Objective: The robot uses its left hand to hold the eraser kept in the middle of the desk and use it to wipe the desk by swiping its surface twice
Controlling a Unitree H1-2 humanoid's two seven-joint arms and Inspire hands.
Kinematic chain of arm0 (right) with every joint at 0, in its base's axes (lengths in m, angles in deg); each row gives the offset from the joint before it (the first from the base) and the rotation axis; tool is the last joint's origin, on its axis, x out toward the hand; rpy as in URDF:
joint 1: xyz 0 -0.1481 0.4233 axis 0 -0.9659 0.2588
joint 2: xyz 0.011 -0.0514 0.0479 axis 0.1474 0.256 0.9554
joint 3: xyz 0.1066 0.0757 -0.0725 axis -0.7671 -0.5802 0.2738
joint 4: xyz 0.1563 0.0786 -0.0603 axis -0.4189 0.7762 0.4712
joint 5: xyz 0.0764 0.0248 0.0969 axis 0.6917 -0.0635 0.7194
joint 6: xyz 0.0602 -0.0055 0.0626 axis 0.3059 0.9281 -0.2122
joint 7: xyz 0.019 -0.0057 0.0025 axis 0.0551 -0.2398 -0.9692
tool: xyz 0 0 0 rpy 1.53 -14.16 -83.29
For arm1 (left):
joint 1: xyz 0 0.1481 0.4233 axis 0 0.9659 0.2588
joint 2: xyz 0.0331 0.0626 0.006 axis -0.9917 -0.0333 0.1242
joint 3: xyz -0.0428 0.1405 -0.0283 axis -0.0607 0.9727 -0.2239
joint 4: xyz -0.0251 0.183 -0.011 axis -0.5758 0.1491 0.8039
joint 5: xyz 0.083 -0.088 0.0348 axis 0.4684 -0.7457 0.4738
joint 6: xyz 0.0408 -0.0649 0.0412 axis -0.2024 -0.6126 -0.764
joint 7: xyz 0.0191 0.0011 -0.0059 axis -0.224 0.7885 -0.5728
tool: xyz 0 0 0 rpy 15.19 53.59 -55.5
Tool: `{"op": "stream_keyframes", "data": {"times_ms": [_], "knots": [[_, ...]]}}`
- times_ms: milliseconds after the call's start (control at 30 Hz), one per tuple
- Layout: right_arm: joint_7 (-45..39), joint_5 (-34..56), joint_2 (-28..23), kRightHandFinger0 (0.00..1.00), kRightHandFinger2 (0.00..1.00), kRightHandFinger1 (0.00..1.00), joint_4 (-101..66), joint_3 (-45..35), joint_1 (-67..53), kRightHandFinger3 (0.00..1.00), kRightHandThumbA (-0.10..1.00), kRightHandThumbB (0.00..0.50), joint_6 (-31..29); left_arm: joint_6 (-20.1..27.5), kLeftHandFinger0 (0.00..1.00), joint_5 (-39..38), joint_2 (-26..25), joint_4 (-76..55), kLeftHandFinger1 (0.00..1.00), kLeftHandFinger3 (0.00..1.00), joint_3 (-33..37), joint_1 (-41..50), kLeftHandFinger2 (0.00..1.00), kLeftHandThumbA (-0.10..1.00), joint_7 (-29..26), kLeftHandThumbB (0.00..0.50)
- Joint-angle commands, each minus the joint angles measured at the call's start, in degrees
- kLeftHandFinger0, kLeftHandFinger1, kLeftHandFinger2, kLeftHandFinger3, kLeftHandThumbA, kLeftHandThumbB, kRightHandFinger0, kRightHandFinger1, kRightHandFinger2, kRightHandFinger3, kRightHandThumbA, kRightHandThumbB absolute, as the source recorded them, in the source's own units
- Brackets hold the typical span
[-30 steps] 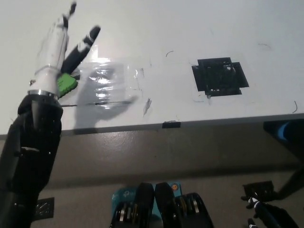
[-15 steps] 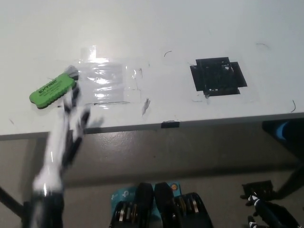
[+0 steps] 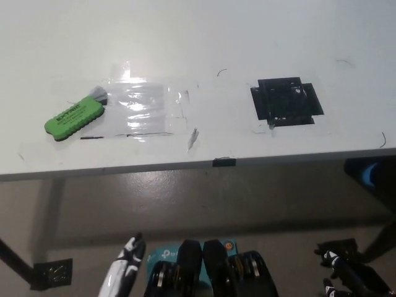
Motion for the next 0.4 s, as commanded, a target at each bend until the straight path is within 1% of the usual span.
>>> {"op": "stream_keyframes", "data": {"times_ms": [0, 33, 67, 100, 133, 167, 200, 267, 300, 367], "knots": [[1.47, 1.46, -0.85, 0.57, 0.83, 0.68, -0.35, -0.56, 1.42, 0.96, 0.2, 0.055, -1.21, -5.0, 1.0, 1.49, -1.38, -0.67, 1.0, 1.0, 1.68, -2.15, 1.0, 1.0, 2.55, 0.104], [1.19, 1.6, -0.76, 0.58, 0.84, 0.69, -0.55, -0.58, 1.38, 0.96, 0.19, 0.052, -0.86, -5.77, 1.0, 0.91, -1.27, -0.91, 1.0, 1.0, 1.45, -2.13, 1.0, 1.0, 2.63, 0.127], [1.19, 1.73, -0.86, 0.59, 0.84, 0.69, -0.61, -0.58, 1.18, 0.95, 0.2, 0.055, -0.96, -6.15, 1.0, 0.5, -1.15, -0.85, 1.0, 1.0, 1.29, -2.09, 1.0, 1.0, 2.5, 0.194], [1.24, 1.72, -1.06, 0.59, 0.84, 0.7, -0.56, -0.5, 0.92, 0.95, 0.22, 0.048, -1.15, -6.17, 1.0, 0.4, -1.08, -0.51, 1.0, 1.0, 1.12, -2.09, 1.0, 1.0, 2.22, 0.204], [1.07, 1.54, -1.1, 0.6, 0.84, 0.7, -0.61, -0.39, 0.96, 0.96, 0.22, 0.05, -0.88, -6.16, 1.0, 0.46, -1.19, -0.42, 1.0, 1.0, 1.07, -2.21, 1.0, 1.0, 2.14, 0.203], [1.03, 1.41, -1.18, 0.6, 0.84, 0.7, -0.61, -0.19, 0.7, 0.96, 0.24, 0.045, -0.91, -7.22, 1.0, 0.66, -0.88, -0.73, 1.0, 1.0, 0.74, -1.87, 1.0, 1.0, 1.55, 0.226], [1.28, 1.6, -1.14, 0.6, 0.84, 0.7, -0.59, -0.26, 0.56, 0.96, 0.24, 0.045, -1.14, -7.53, 1.0, 0.45, -1.02, -0.37, 1.0, 1.0, 0.57, -2.06, 1.0, 1.0, 1.65, 0.198], [1.48, 2.44, -0.73, 0.61, 0.85, 0.71, -0.35, -0.72, 0.51, 0.96, 0.24, 0.048, -0.94, -9.13, 1.0, -0.58, -0.55, -1.59, 1.0, 1.0, -0.24, -1.84, 1.0, 1.0, 1.61, 0.171], [1.77, 2.86, -0.6, 0.59, 0.84, 0.69, -0.3, -0.99, 0.55, 0.95, 0.21, 0.053, -1.1, -8.97, 1.0, -0.92, -0.59, -1.58, 1.0, 1.0, -0.36, -2.03, 1.0, 1.0, 1.77, 0.163], [2.09, 3.54, -0.3, 0.59, 0.83, 0.69, -0.3, -1.35, 0.47, 0.95, 0.2, 0.051, -1.2, -8.83, 1.0, -1.25, -0.81, -1.61, 1.0, 1.0, -0.6, -2.19, 1.0, 1.0, 1.91, 0.161]]}}
